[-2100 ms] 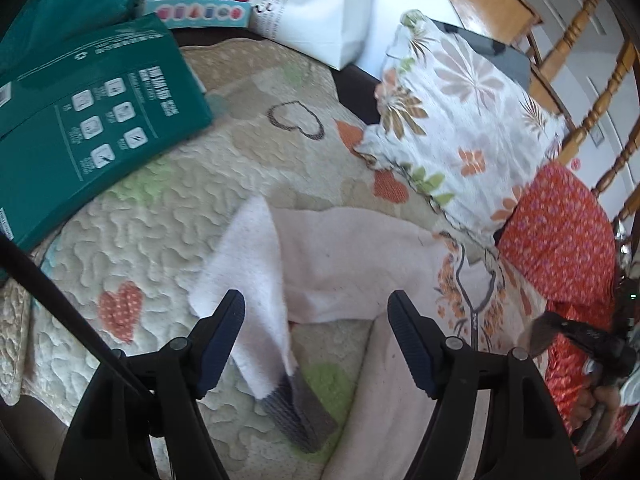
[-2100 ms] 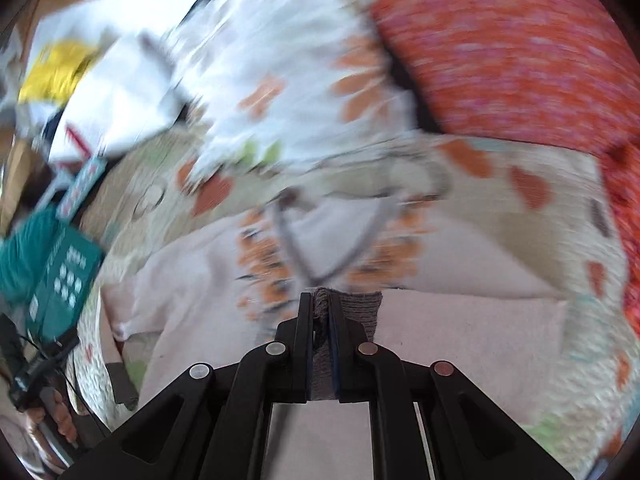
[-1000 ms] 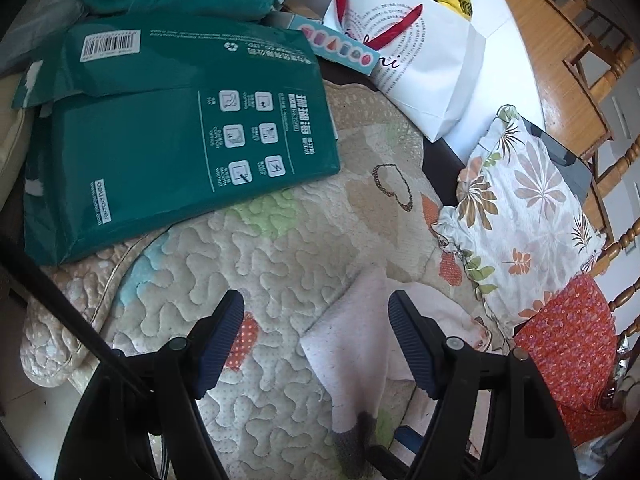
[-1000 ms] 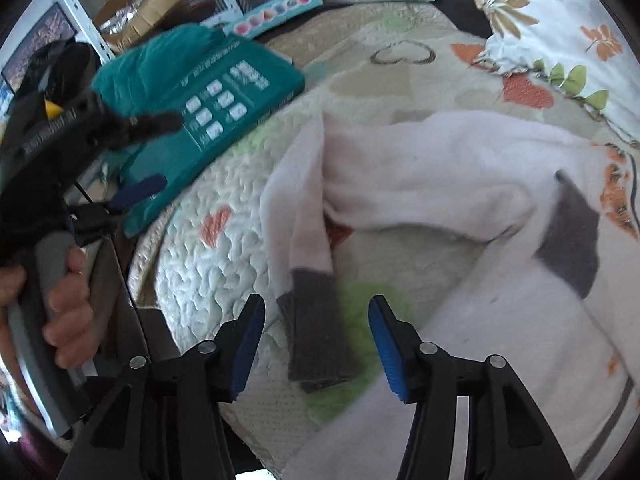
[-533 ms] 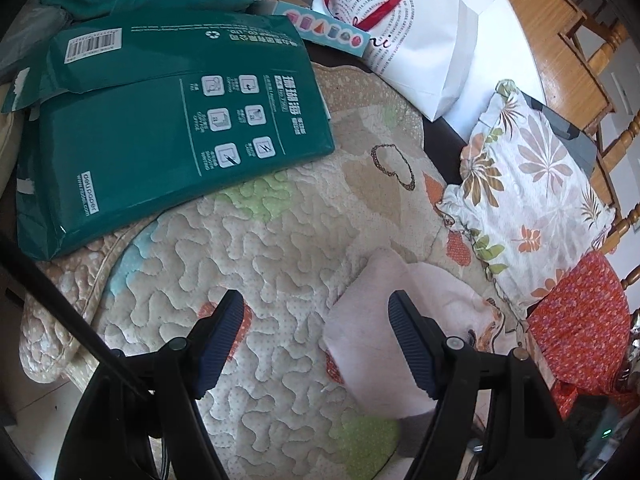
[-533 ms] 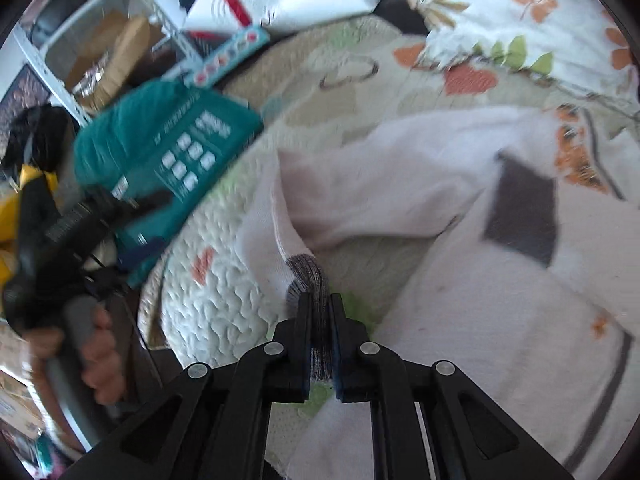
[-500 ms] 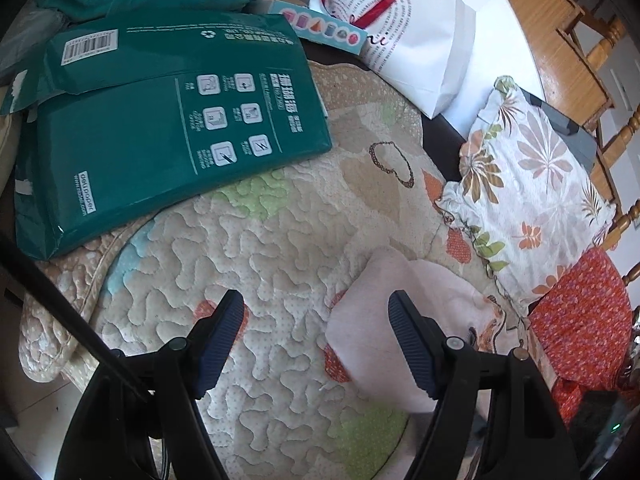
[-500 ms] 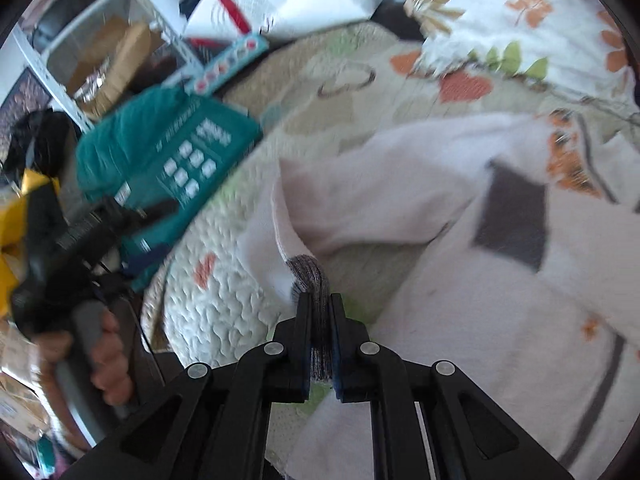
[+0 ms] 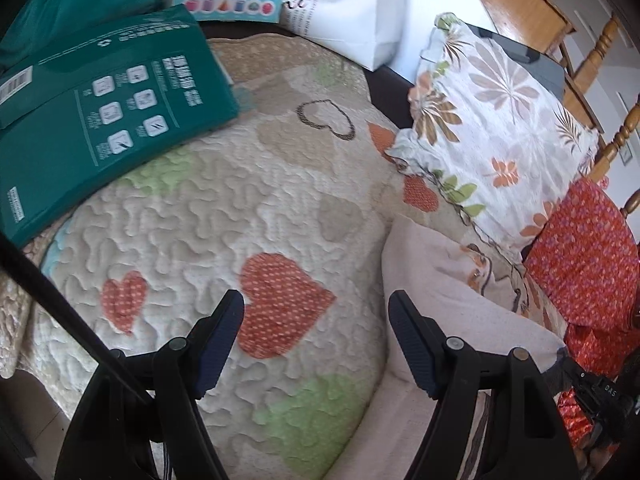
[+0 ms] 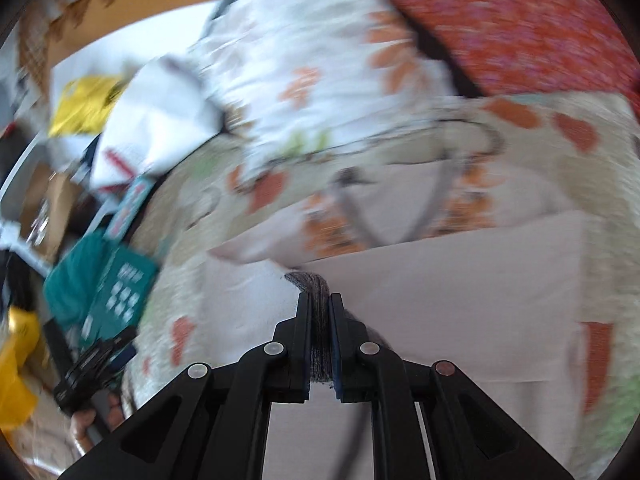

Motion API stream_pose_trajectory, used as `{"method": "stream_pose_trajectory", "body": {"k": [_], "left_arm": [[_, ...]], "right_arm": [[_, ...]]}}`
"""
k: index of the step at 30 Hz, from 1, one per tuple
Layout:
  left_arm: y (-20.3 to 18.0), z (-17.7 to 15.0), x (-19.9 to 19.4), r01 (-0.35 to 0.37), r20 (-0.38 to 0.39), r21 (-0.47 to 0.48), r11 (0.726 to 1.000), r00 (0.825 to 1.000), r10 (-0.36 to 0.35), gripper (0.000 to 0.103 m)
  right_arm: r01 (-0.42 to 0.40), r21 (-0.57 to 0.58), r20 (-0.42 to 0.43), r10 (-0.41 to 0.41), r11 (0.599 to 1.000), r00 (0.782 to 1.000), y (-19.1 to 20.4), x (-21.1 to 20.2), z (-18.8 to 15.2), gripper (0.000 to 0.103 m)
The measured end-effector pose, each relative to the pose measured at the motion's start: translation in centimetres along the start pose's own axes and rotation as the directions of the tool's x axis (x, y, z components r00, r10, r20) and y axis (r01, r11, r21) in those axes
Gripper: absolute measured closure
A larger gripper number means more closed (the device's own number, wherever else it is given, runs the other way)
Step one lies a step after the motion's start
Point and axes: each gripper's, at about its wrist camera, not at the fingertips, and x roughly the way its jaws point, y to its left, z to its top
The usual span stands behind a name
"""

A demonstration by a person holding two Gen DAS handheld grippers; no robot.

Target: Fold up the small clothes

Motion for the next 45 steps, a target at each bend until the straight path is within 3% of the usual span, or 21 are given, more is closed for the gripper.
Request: {"method": "stream_pose_trajectory", "body": {"k": [5,8,16,18,20,23,29,30,32,33,35,37,39,40,43,45], "left_arm": [[-2.7,-0.8,1.0,0.012,-0.026,0.052,0.999,1.0,-0.011,0.029],[-4.0,-1.1,1.4,0.015,-0.04,0.082,0.997,0.999,-0.012,0.029],[-6.6,-1.9,2.4,0.031,-0.069,0.149,0.988,0.997,-0.021,0.029],[-6.8,-2.0,2.5,0.034,-0.076,0.151,0.988,0.997,-0.023,0.029],[-6.9,-2.0,2.7,0.035,-0.08,0.154,0.987,0.997,-0.023,0.029],[-7.0,-2.0,2.9,0.041,-0.087,0.154,0.987,0.996,-0.028,0.029],[-8.0,-2.7,3.5,0.041,-0.104,0.179,0.983,0.994,-0.023,0.029],[-8.2,-2.8,3.6,0.04,-0.108,0.184,0.982,0.994,-0.02,0.029],[-8.5,-3.0,3.8,0.038,-0.113,0.192,0.981,0.993,-0.017,0.029],[-8.7,-3.1,4.0,0.038,-0.116,0.196,0.98,0.993,-0.015,0.029],[-8.9,-3.1,4.2,0.038,-0.119,0.199,0.979,0.993,-0.015,0.029],[-9.1,-3.0,4.4,0.039,-0.121,0.195,0.98,0.993,-0.016,0.03],[-9.3,-3.0,4.9,0.037,-0.123,0.19,0.981,0.992,-0.013,0.029],[-9.6,-2.9,5.3,0.036,-0.126,0.191,0.981,0.992,-0.011,0.029],[-10.8,-3.2,6.7,0.034,-0.14,0.236,0.971,0.99,-0.001,0.029],[-11.8,-3.4,7.9,0.039,-0.162,0.282,0.959,0.987,0.008,0.029]], "right_arm": [[0.107,0.092,0.018,-0.109,0.99,0.994,-6.6,-1.7,1.1,0.094],[0.172,0.148,-0.013,-0.172,0.974,0.985,-10.7,-1.6,1.4,0.094],[0.321,0.159,-0.038,-0.319,0.934,0.947,-15.2,-0.3,1.3,0.091],[0.324,0.199,0.0,-0.331,0.925,0.944,-15.8,-1.3,1.6,0.087],[0.298,0.244,0.035,-0.316,0.923,0.948,-16.6,-3.0,1.6,0.063],[0.296,0.204,0.059,-0.314,0.933,0.948,-16.3,-4.2,1.1,0.059],[0.235,0.128,0.028,-0.24,0.964,0.97,-14.9,-2.6,-1.5,0.053],[0.257,0.118,0.01,-0.26,0.959,0.966,-14.8,-1.8,-1.7,0.053],[0.314,0.073,-0.07,-0.309,0.947,0.948,-14.5,-0.1,-1.5,0.095],[0.324,0.045,-0.093,-0.319,0.945,0.943,-14.3,0.2,-1.1,0.095],[0.263,0.052,-0.071,-0.26,0.963,0.963,-13.8,-0.9,0.1,0.095],[0.18,0.097,-0.015,-0.179,0.979,0.984,-13.7,-2.8,1.8,0.095],[0.137,0.153,0.035,-0.144,0.979,0.989,-14.4,-4.0,3.2,0.095],[0.166,0.185,0.052,-0.179,0.969,0.983,-15.1,-4.2,3.8,0.093],[0.295,0.256,0.034,-0.314,0.92,0.949,-17.5,-4.1,3.9,0.064],[0.257,0.295,0.043,-0.281,0.92,0.959,-18.5,-4.7,2.4,0.061]]}}
